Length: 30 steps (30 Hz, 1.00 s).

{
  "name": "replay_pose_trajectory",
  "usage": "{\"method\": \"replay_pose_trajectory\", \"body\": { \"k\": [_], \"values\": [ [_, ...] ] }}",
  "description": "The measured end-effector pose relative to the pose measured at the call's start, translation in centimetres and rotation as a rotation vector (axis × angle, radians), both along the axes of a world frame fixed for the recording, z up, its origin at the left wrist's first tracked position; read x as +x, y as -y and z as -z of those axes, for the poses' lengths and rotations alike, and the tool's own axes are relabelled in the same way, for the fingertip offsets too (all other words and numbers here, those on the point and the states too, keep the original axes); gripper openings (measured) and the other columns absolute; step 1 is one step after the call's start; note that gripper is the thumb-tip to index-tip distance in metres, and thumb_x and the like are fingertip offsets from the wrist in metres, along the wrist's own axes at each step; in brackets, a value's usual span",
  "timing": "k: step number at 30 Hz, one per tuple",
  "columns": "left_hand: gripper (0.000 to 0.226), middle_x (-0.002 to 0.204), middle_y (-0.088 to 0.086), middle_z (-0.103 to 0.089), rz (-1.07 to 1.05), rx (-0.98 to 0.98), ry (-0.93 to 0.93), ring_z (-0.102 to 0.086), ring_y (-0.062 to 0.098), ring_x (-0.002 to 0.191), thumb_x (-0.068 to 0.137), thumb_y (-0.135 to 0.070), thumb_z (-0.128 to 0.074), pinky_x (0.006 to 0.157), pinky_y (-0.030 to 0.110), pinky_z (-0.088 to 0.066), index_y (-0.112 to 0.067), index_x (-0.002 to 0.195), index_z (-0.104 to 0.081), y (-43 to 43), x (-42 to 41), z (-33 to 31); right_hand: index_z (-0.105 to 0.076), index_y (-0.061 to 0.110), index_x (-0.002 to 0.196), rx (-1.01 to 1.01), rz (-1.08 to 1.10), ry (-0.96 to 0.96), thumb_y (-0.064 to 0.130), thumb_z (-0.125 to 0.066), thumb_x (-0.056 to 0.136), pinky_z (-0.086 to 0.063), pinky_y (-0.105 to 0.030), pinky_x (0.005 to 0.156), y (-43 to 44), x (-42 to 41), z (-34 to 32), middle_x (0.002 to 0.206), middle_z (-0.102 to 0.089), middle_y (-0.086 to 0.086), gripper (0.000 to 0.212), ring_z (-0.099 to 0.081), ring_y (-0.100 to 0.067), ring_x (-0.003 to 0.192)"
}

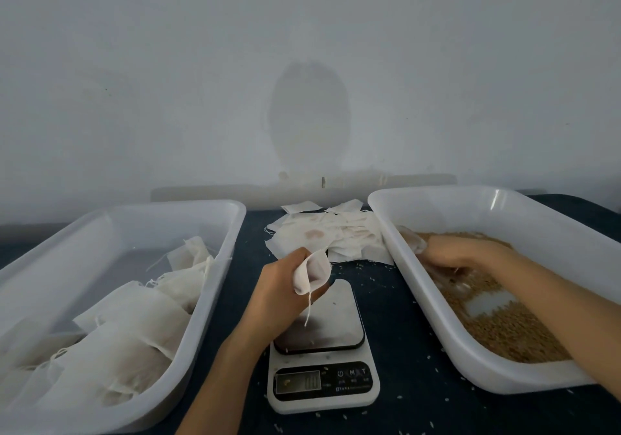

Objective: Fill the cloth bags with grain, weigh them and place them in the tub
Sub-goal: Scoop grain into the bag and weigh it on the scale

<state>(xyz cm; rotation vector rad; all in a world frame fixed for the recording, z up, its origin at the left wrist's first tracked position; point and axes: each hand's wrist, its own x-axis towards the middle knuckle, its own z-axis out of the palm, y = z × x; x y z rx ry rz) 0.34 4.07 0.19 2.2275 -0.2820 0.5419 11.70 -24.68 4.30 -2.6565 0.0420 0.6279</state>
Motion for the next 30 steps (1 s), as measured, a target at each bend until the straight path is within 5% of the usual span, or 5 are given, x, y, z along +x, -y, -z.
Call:
{"method": "replay_pose_trajectory", "body": {
  "k": [3,10,18,25,30],
  "values": [
    [0.018,0.075,-0.006,-0.066,0.011,-0.007,-0.014,-0.065,0.005,0.069,0.085,-0.019,-0.078,0.059,0.015,-0.051,-0.013,0.090,-0.061,0.1,0.0,0.0,-0.064,0.001,0.105,0.228,0.108,-0.099,0.028,-0.046,0.102,-0.054,-0.032,0.064,1.5,0.3,-0.1,0.084,-0.073,-0.014,0.032,-0.066,-0.022,0.065],
    [0.026,0.076,0.006,-0.064,0.011,-0.041,-0.050,-0.066,0.025,0.072,0.087,-0.026,-0.075,0.067,0.039,-0.056,-0.006,0.088,-0.058,0.2,-0.1,-0.1,-0.056,0.006,0.116,0.514,0.121,-0.256,0.023,-0.043,0.104,-0.053,-0.040,0.086,2.9,0.8,-0.5,0.105,-0.060,-0.009,0.025,-0.064,-0.026,0.098],
    [0.037,0.077,0.003,-0.069,0.020,-0.099,-0.165,-0.068,0.020,0.064,0.086,-0.045,-0.071,0.068,0.046,-0.059,-0.011,0.090,-0.058,0.3,-0.2,-0.2,-0.059,-0.003,0.102,0.833,0.254,-0.347,0.012,-0.044,0.102,-0.053,-0.028,0.047,2.7,0.5,-1.8,0.070,-0.062,-0.010,0.021,-0.058,-0.019,0.054],
    [0.044,0.073,-0.006,-0.070,0.061,-0.226,-0.244,-0.068,0.014,0.063,0.075,-0.061,-0.064,0.058,0.033,-0.060,-0.020,0.088,-0.060,0.6,-0.5,-0.5,-0.067,0.005,0.108,0.619,0.237,-0.050,0.049,-0.054,0.096,-0.035,-0.020,0.036,2.5,0.1,-2.7,0.078,-0.058,-0.004,0.047,-0.043,-0.009,0.046],
    [0.023,0.075,-0.006,-0.070,0.013,-0.221,-0.255,-0.068,0.007,0.066,0.088,-0.041,-0.069,0.060,0.032,-0.060,-0.021,0.094,-0.059,0.3,-0.2,-0.3,-0.058,0.005,0.111,0.420,0.111,0.247,0.043,-0.055,0.097,-0.037,-0.022,0.040,2.0,0.2,-3.5,0.082,-0.060,-0.007,0.041,-0.043,-0.013,0.052]
  ]
}}
